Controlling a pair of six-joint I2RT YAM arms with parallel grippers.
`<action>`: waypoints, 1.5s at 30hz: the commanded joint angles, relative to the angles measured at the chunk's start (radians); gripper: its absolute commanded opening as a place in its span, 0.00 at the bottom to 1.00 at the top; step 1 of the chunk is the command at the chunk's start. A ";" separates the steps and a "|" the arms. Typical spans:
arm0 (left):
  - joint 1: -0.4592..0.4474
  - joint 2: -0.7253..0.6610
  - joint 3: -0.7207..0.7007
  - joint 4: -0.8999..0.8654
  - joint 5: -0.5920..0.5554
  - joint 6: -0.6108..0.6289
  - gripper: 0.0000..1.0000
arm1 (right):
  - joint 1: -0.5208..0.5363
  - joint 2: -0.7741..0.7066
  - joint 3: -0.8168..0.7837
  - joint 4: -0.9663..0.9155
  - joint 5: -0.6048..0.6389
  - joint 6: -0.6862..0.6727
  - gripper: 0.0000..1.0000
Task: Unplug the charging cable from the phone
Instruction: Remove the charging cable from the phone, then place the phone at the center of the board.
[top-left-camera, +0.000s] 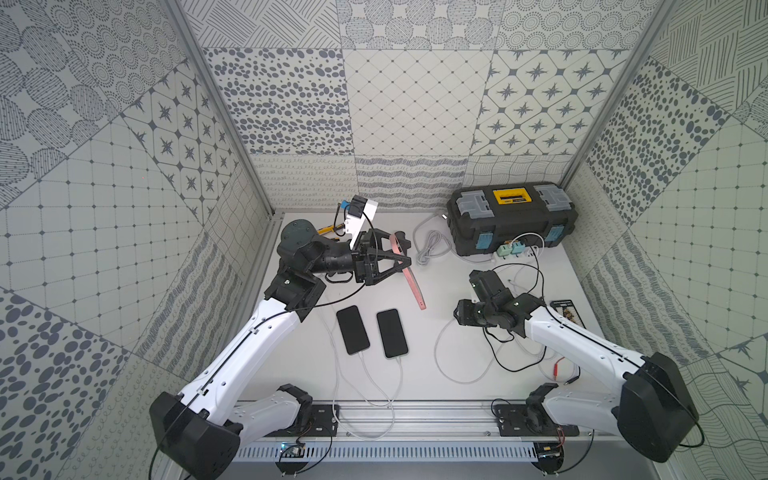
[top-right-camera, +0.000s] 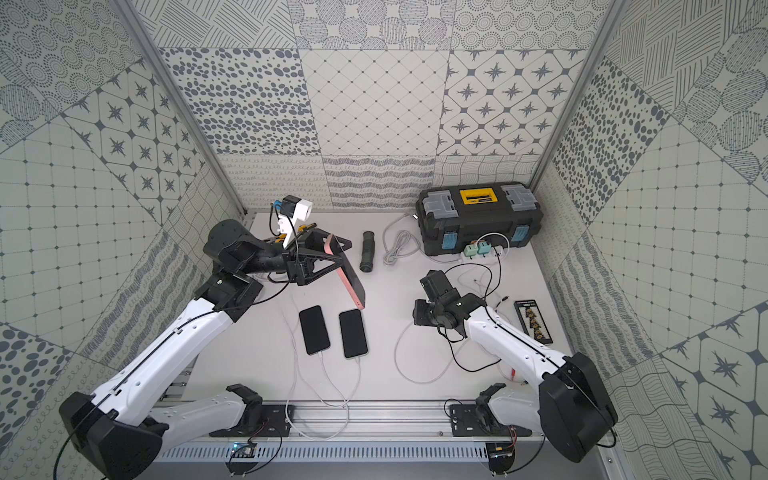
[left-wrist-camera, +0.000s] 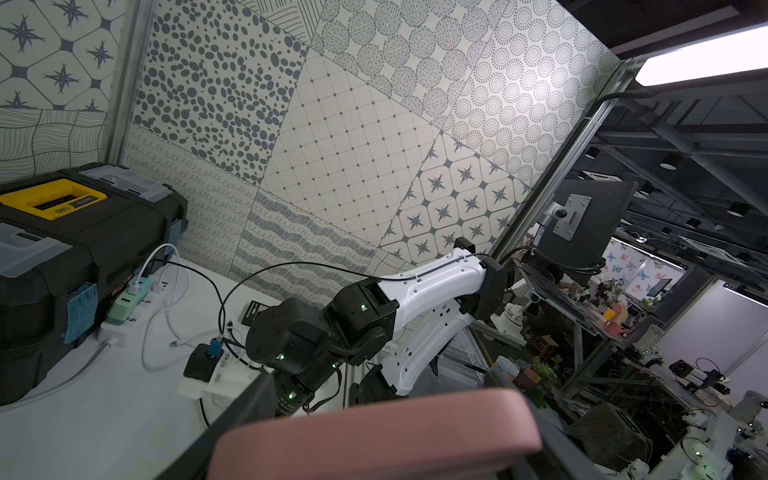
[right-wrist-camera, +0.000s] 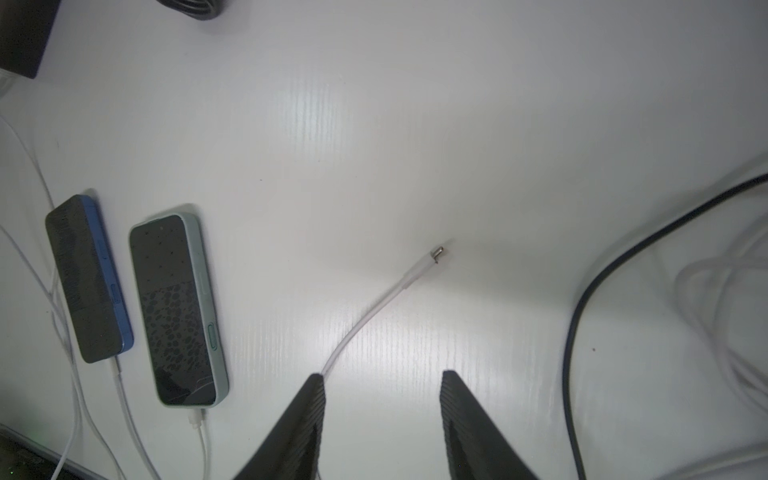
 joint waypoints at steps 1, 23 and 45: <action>0.004 -0.008 -0.001 0.095 0.022 0.009 0.00 | 0.001 -0.042 0.068 0.010 -0.058 -0.070 0.52; -0.003 0.036 -0.047 0.255 0.142 -0.061 0.00 | -0.074 -0.139 0.435 -0.002 -0.963 -0.372 0.97; -0.034 0.082 -0.043 0.289 0.141 -0.086 0.00 | 0.081 0.042 0.607 0.005 -0.994 -0.461 0.97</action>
